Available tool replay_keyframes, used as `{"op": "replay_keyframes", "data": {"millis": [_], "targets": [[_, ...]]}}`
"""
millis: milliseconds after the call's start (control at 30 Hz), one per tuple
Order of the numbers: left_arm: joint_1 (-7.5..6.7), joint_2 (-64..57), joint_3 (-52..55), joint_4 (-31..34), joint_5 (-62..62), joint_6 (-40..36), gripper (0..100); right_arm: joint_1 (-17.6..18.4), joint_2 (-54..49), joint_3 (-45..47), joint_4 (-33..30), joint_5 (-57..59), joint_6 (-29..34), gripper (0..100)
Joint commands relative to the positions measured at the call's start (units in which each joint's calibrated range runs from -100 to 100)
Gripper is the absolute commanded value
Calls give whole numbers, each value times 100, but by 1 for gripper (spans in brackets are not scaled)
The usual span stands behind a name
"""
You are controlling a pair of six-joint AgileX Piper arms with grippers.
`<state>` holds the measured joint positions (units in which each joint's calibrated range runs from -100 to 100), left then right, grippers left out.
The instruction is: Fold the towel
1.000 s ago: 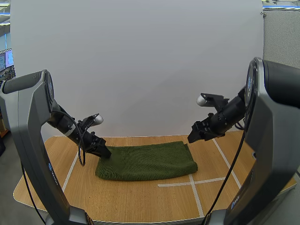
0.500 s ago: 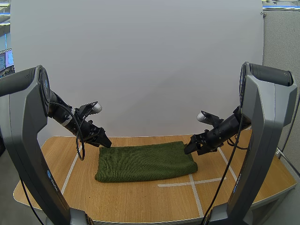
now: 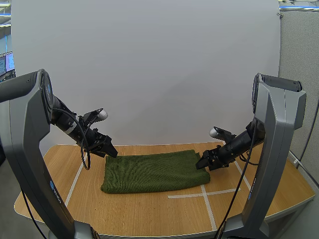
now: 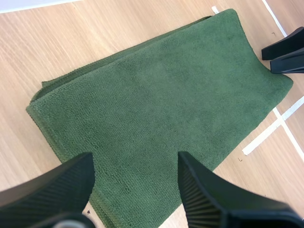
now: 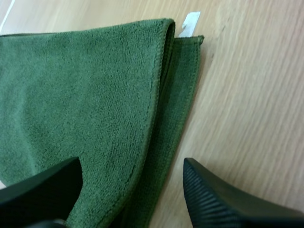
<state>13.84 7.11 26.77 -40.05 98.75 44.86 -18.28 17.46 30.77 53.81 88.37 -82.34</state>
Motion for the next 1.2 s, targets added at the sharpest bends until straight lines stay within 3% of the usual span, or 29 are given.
{"op": "replay_keyframes", "data": {"millis": [0, 400, 633, 867, 900, 1167], "targets": [[9, -64, -41, -18, 125, -61, 83, 11, 110, -14, 31, 15, -111, 100], [9, -64, -41, -18, 125, -73, 83, 428, 114, 43, 19, 50, -111, 100], [9, -64, -41, -18, 125, -73, 83, 445, 114, 43, -97, 64, -111, 100], [9, -64, -41, -18, 125, -73, 83, 445, 100, 43, -86, 200, -56, 5], [9, -64, -41, -18, 125, -73, 83, 445, 100, 43, -86, 200, -33, 0], [9, -140, -41, 20, 125, -73, 77, 445, -318, 28, 53, 520, -23, 0]]}}
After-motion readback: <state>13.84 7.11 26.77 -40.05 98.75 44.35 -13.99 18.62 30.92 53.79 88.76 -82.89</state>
